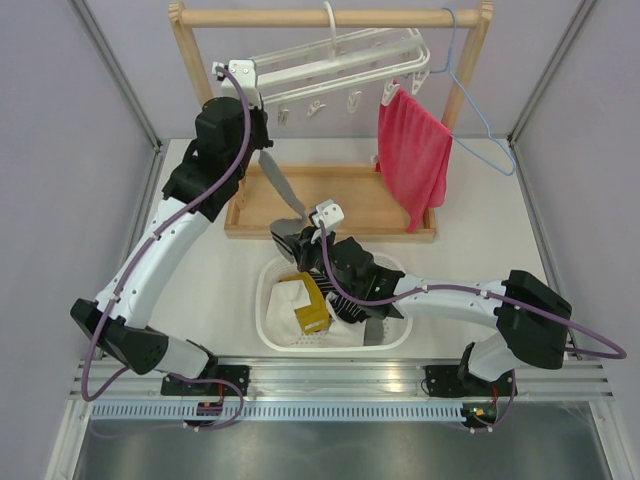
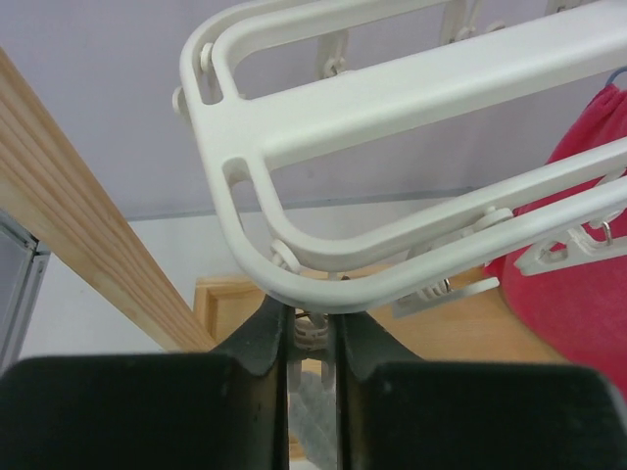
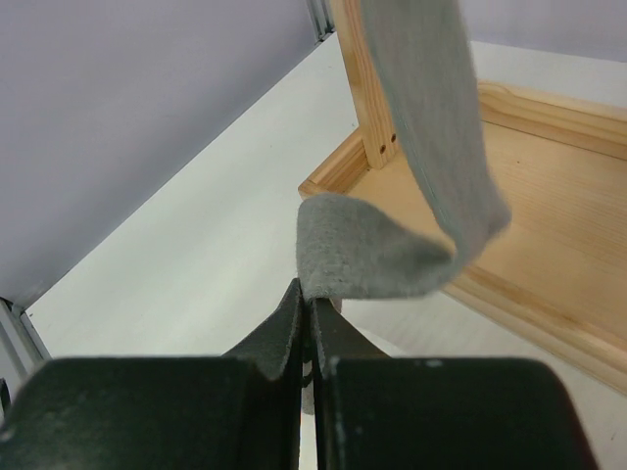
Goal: Remove the socks clipped to the hanger
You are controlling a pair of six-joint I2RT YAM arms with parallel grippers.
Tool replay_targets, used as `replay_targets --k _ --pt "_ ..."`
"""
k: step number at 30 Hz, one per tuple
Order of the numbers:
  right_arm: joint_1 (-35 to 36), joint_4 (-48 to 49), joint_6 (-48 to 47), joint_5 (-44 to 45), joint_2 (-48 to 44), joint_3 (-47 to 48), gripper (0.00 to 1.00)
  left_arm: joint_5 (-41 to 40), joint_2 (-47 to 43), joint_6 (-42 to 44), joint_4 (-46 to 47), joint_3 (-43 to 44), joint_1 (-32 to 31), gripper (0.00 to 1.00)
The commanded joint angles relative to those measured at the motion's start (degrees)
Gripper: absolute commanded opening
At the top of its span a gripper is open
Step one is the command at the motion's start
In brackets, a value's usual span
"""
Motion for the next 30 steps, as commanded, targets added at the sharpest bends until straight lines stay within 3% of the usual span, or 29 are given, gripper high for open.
replay_targets --k 1,2,12,13,14,15,17,30 --pt "0.46 0.97 -0.25 -0.42 -1.9 0.0 0.01 -1.84 0.78 1.96 0.78 2.41 -0.76 0.06" --pt "0.46 0.97 -0.25 -0.5 -1.82 0.0 0.01 -2.01 0.86 1.96 0.78 2.41 -0.85 0.02" --pt "0.46 0.8 -0.25 -0.07 -1.9 -0.26 0.01 -3.16 0.86 2.49 0.78 2.06 -1.9 0.02" --pt "0.46 0.8 -0.25 -0.07 -1.99 -0.35 0.01 -3.24 0.78 2.4 0.87 1.89 -1.9 0.07" --pt "0.46 0.62 -0.25 -0.07 -2.16 -0.44 0.01 -3.16 0.6 2.32 0.78 1.54 -1.9 0.21" --pt "0.46 0.53 -0.25 -0.07 -2.34 -0.44 0.01 -3.24 0.43 2.14 0.78 1.27 -1.99 0.63" --pt "0.55 0.53 -0.34 0.28 -2.95 -0.79 0.01 -3.42 -0.1 1.7 0.78 0.22 -1.9 0.98" --pt "0.81 -9.47 -2.88 4.76 -14.19 -3.25 0.01 -2.02 -13.97 -3.66 -0.1 -16.38 -1.99 1.0"
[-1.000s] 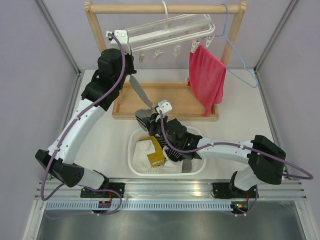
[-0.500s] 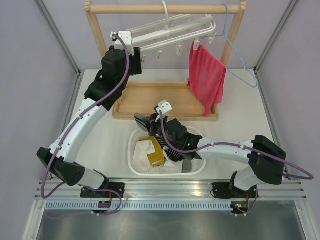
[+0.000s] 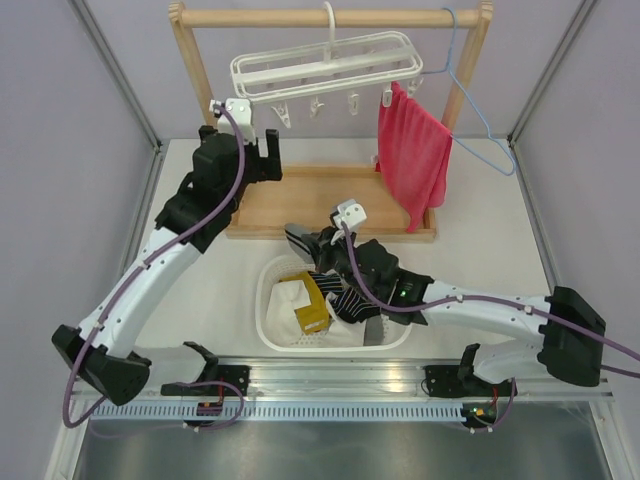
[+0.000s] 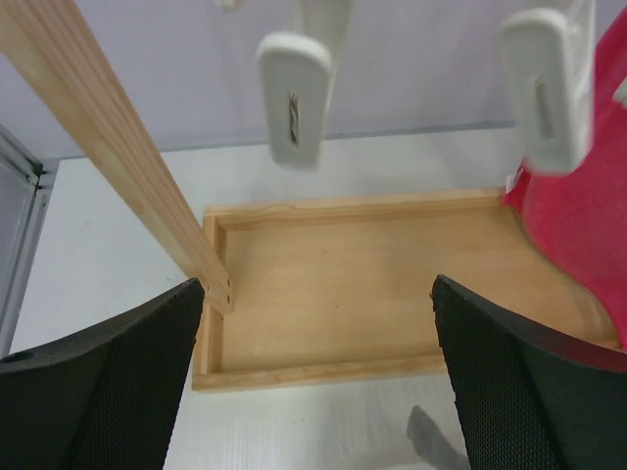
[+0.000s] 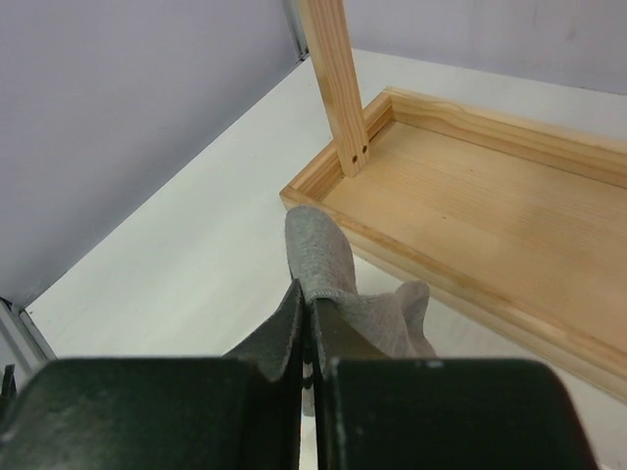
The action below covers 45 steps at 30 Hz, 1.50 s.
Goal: Remove the socks clipped to the hanger
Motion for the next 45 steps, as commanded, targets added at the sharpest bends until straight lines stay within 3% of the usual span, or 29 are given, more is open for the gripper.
replay_targets --k 1,11,20,28,40,41,43,45 --pt "0.4 -3.97 -1.64 3.71 -6.87 -0.65 0.01 0.87 -6.7 -2.72 0.4 -4.17 -0.28 1.0" --pt "0.66 -24.78 -3.93 9.43 -22.97 -2.68 0.01 7.55 -26.56 -4.65 0.23 -23.33 -0.2 1.0" --pt "1.1 -38.77 3.01 9.88 -31.68 -6.1 0.01 9.13 -27.2 -4.04 -1.0 -26.51 -0.11 1.0" --pt "4.78 -40.64 10.31 8.03 -35.11 -10.14 0.01 12.04 -25.26 -4.66 -1.53 -26.42 -0.02 1.0" --pt "10.94 -40.02 16.11 13.65 -34.23 -14.8 0.01 11.16 -23.77 -4.92 -1.62 -26.6 -0.11 1.0" --pt "11.2 -40.11 16.2 13.83 -34.15 -14.89 0.1 11.16 -23.68 -5.01 -1.62 -26.51 -0.02 1.0" --pt "11.29 -40.28 16.72 13.83 -33.62 -14.89 0.37 11.07 -23.59 -5.09 -1.62 -26.51 -0.02 1.0" --pt "11.47 -40.72 17.34 14.26 -32.13 -14.63 0.89 11.07 -23.59 -5.09 -1.62 -26.51 -0.11 1.0"
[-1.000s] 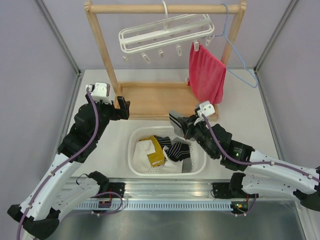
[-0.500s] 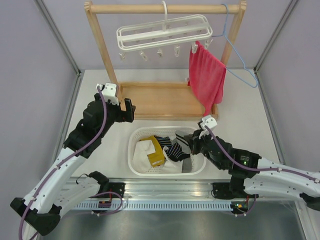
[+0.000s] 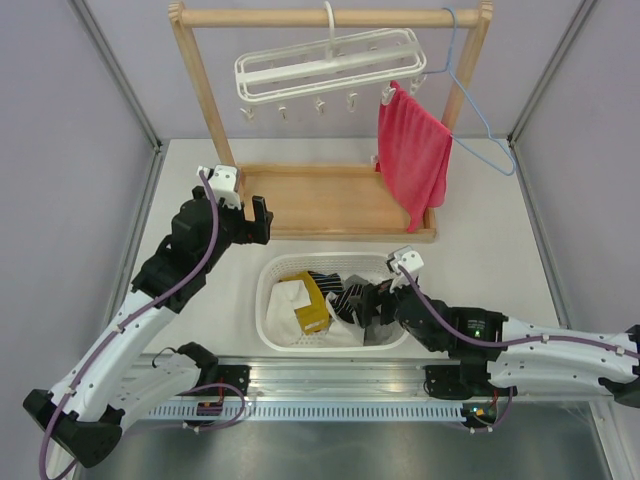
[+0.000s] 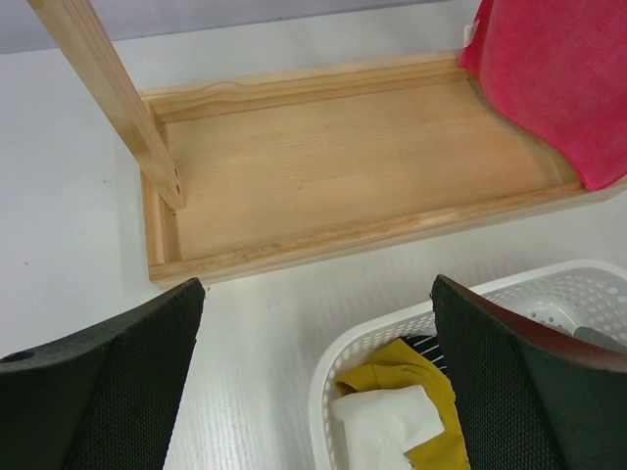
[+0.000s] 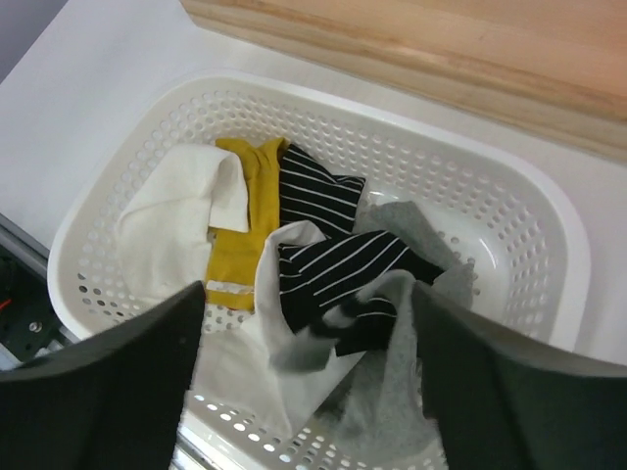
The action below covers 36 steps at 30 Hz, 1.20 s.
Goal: Remove the socks clipped to the hanger
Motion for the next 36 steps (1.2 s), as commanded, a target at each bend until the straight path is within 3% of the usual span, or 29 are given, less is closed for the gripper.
replay_targets --k 1,13,17,26,36 --pt "0.45 -0.83 1.84 2.49 1.95 0.47 0.98 0.47 0.14 -1.86 1.0 -0.17 -0.02 1.0" --pt "1.07 -3.3 0.54 8.9 5.74 4.43 0.98 0.91 -1.08 -1.86 1.0 -0.26 -0.11 1.0" --pt "-2.26 -2.34 -2.88 10.06 7.57 7.59 0.98 1.87 -1.52 -2.12 1.0 -0.35 -0.02 1.0" --pt "-26.33 8.74 -12.56 -8.13 11.1 7.07 0.98 2.58 -1.88 -2.47 1.27 -0.08 -0.02 1.0" --pt "-66.41 10.15 -13.62 -33.44 6.44 6.01 0.98 -0.32 -4.16 -3.09 1.36 -0.26 -0.11 1.0"
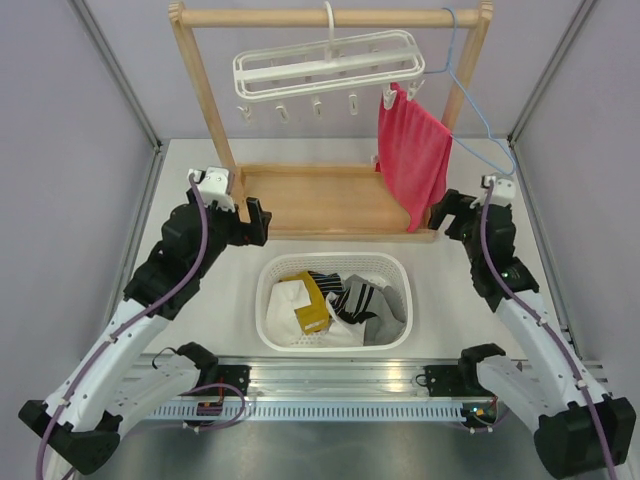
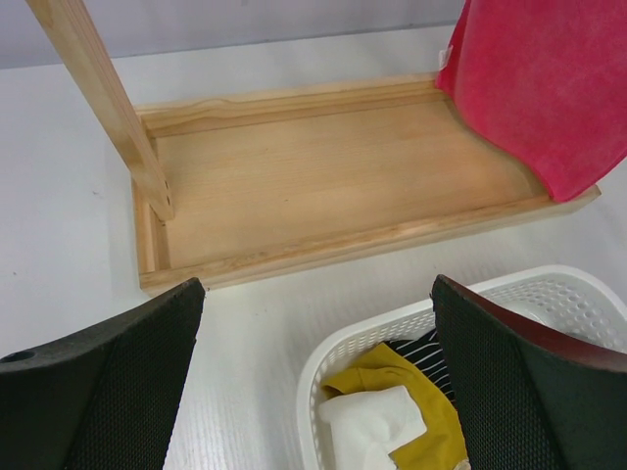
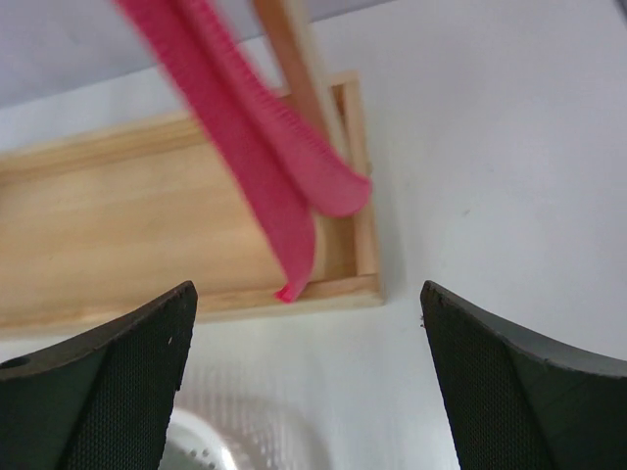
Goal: Remove the socks clipped to the hanger
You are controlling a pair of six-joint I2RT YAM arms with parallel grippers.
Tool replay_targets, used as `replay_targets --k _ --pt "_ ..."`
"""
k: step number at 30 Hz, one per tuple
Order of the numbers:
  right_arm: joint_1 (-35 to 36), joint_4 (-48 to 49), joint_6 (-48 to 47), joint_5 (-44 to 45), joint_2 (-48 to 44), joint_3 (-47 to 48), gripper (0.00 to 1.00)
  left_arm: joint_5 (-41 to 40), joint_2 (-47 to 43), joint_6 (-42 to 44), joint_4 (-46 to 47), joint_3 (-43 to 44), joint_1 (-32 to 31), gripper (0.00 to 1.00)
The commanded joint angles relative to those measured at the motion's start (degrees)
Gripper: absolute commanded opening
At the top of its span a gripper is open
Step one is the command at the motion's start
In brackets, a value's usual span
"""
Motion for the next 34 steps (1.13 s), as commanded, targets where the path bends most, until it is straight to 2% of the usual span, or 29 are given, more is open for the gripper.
replay_targets --k 1,3,6,22,30,34 --pt "-8.94 2.54 -1.12 -14.27 0.34 -0.26 0.98 -2.0 -1.91 -2.04 1.4 -0.32 -0.11 1.0" --pt "-13.15 3.33 -1.11 -16.84 0.95 -0.43 0.98 -3.15 -2.96 -2.04 1.58 -0.68 -0.02 1.0" --pt "-15.28 3.42 -1.9 -18.35 1.84 -0.44 0.98 -4.38 -3.49 -1.87 1.84 -1.03 -0.11 1.0" --pt "-17.83 3.42 -1.82 -21.42 1.4 -0.61 0.98 -5.88 -6.48 -0.55 3.6 -2.96 -0.11 1.0" --pt "-18.1 3.25 -1.99 -21.42 0.78 -0.52 0.98 -4.12 -6.4 0.24 3.51 -3.05 -0.11 0.98" --pt "-18.36 3.42 -1.91 -21.69 1.31 -0.52 0.98 -4.91 -6.31 -0.19 3.77 -3.14 -0.02 1.0"
